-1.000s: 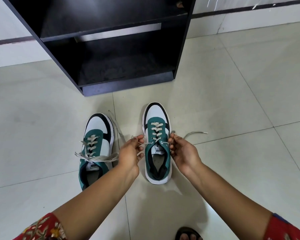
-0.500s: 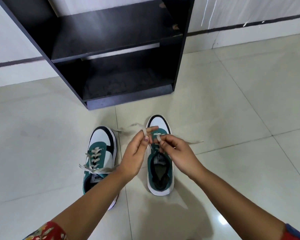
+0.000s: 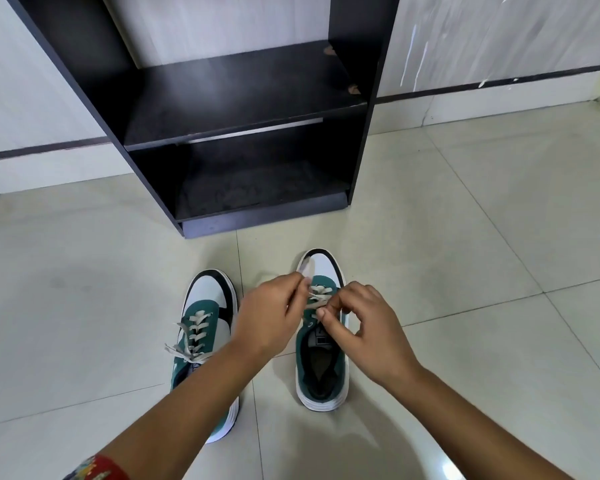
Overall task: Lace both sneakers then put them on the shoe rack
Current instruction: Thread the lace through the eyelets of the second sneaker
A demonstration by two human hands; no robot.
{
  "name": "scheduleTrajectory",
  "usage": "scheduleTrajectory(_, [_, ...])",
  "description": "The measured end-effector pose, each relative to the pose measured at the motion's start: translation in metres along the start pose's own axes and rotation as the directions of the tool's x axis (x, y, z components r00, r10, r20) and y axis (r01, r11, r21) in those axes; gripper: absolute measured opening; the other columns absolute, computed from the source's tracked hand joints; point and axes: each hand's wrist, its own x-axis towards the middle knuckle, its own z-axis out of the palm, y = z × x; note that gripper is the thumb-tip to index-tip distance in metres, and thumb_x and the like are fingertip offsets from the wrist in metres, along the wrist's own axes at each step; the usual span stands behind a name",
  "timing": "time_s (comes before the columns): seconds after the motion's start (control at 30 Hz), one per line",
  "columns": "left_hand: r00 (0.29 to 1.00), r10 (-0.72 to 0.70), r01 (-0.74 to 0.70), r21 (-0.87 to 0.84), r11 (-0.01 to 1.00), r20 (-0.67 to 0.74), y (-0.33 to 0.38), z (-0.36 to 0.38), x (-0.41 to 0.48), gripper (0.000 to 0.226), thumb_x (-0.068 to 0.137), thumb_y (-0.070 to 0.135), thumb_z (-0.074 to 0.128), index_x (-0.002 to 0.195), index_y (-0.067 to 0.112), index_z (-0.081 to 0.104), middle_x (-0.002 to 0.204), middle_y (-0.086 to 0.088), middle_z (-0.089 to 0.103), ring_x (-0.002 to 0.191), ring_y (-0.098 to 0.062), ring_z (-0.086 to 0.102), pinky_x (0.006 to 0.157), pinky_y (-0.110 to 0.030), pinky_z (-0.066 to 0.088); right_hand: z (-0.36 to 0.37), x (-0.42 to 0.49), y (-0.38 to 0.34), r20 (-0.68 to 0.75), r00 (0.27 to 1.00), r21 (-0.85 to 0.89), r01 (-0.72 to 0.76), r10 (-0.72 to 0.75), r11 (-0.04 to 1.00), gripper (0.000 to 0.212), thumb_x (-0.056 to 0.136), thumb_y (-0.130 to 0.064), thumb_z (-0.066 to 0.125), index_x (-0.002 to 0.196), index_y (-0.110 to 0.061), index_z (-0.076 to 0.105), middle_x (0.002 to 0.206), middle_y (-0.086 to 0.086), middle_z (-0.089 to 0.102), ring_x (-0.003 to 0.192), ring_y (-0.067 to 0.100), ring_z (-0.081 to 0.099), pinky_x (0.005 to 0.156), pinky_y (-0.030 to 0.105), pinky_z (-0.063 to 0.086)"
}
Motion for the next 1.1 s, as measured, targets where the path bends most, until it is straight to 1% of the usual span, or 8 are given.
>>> scheduleTrajectory(0.13, [0.931, -0.327, 0.348, -0.126, 0.929, 0.160, 0.009, -0.005, 0.007, 0.042, 0.086, 0.029, 0.047, 0.045, 0.020, 0.042, 0.041, 0.003, 0.045, 0.044, -0.014, 0.040, 0.053, -0.029, 0.034, 0.014, -0.005, 0.007, -0.060, 0.996, -0.306, 0.042, -0.064, 0.951, 0.035, 0.086, -0.035, 0.043, 0.116, -0.025, 0.059, 0.094, -0.002, 0.058, 0.089, 0.019, 0.054, 0.073, 0.032, 0.049])
scheduleTrajectory(0.23, [0.885, -0.331, 0.407, -0.195, 0.893, 0.328, 0.015, -0.013, 0.013, 0.040, 0.085, 0.024, 0.050, 0.046, 0.016, 0.048, 0.040, 0.008, 0.050, 0.040, -0.006, 0.040, 0.054, -0.028, 0.036, 0.024, -0.006, 0.005, -0.044, 0.999, -0.187, 0.004, -0.013, 0.982, 0.043, 0.086, -0.033, 0.043, 0.129, -0.029, 0.050, 0.095, -0.004, 0.052, 0.091, 0.018, 0.050, 0.076, 0.029, 0.047])
scheduleTrajectory(0.37, [0.893, -0.264, 0.360, -0.227, 0.905, 0.364, 0.018, -0.023, 0.015, 0.037, 0.083, 0.018, 0.051, 0.046, 0.017, 0.053, 0.043, 0.008, 0.053, 0.046, -0.005, 0.042, 0.058, -0.028, 0.038, 0.026, 0.000, 0.001, 0.018, 0.993, 0.148, -0.119, 0.118, 0.982, 0.008, 0.084, -0.035, 0.058, 0.089, -0.031, 0.063, 0.087, -0.013, 0.043, 0.092, 0.012, 0.047, 0.077, 0.021, 0.037])
scheduleTrajectory(0.57, [0.922, -0.272, 0.354, -0.313, 0.882, 0.277, 0.012, -0.021, 0.005, 0.020, 0.082, 0.029, 0.058, 0.077, 0.018, 0.074, 0.078, 0.001, 0.075, 0.078, -0.016, 0.068, 0.079, -0.039, 0.052, -0.001, 0.003, -0.004, -0.007, 0.984, 0.277, -0.172, 0.180, 0.945, 0.013, 0.082, -0.025, 0.068, 0.070, -0.025, 0.064, 0.123, -0.011, 0.049, 0.115, -0.001, 0.047, 0.089, 0.000, 0.030])
scheduleTrajectory(0.7, [0.912, -0.260, 0.377, -0.403, 0.834, 0.316, 0.017, -0.020, 0.003, 0.018, 0.083, 0.033, 0.060, 0.084, 0.023, 0.075, 0.083, 0.001, 0.076, 0.086, -0.017, 0.069, 0.084, -0.039, 0.052, -0.011, 0.007, -0.002, -0.005, 0.984, 0.152, -0.175, 0.178, 0.973, 0.018, 0.083, -0.028, 0.066, 0.068, -0.017, 0.066, 0.108, -0.014, 0.056, 0.109, 0.003, 0.048, 0.086, 0.007, 0.032])
scheduleTrajectory(0.97, [0.904, -0.284, 0.410, -0.465, 0.785, 0.318, 0.016, -0.023, 0.005, 0.009, 0.079, 0.025, 0.071, 0.082, 0.019, 0.077, 0.083, 0.000, 0.077, 0.084, -0.018, 0.070, 0.089, -0.037, 0.052, -0.064, 0.026, -0.006, -0.033, 0.892, 0.680, -0.311, 0.451, 0.664, 0.031, 0.087, -0.022, 0.059, 0.063, -0.004, 0.064, 0.055, -0.006, 0.065, 0.053, 0.010, 0.057, 0.057, 0.020, 0.049])
scheduleTrajectory(1.03, [0.911, -0.296, 0.404, -0.474, 0.782, 0.286, 0.016, -0.023, 0.005, 0.008, 0.078, 0.026, 0.071, 0.081, 0.020, 0.077, 0.082, 0.001, 0.077, 0.084, -0.019, 0.069, 0.085, -0.034, 0.052, -0.073, 0.026, 0.009, -0.137, 0.865, 0.525, -0.350, 0.482, 0.776, 0.039, 0.085, -0.024, 0.062, 0.060, 0.005, 0.054, 0.043, -0.008, 0.054, 0.040, 0.009, 0.043, 0.046, 0.023, 0.036])
scheduleTrajectory(1.1, [0.913, -0.315, 0.406, -0.492, 0.770, 0.260, 0.017, -0.021, 0.004, 0.008, 0.078, 0.024, 0.072, 0.080, 0.019, 0.077, 0.081, 0.000, 0.077, 0.080, -0.017, 0.069, 0.081, -0.033, 0.052, -0.075, 0.024, 0.032, -0.140, 0.879, -0.039, -0.464, 0.455, 0.885, 0.036, 0.083, -0.033, 0.062, 0.065, -0.003, 0.055, 0.055, -0.004, 0.058, 0.051, 0.015, 0.050, 0.052, 0.027, 0.034])
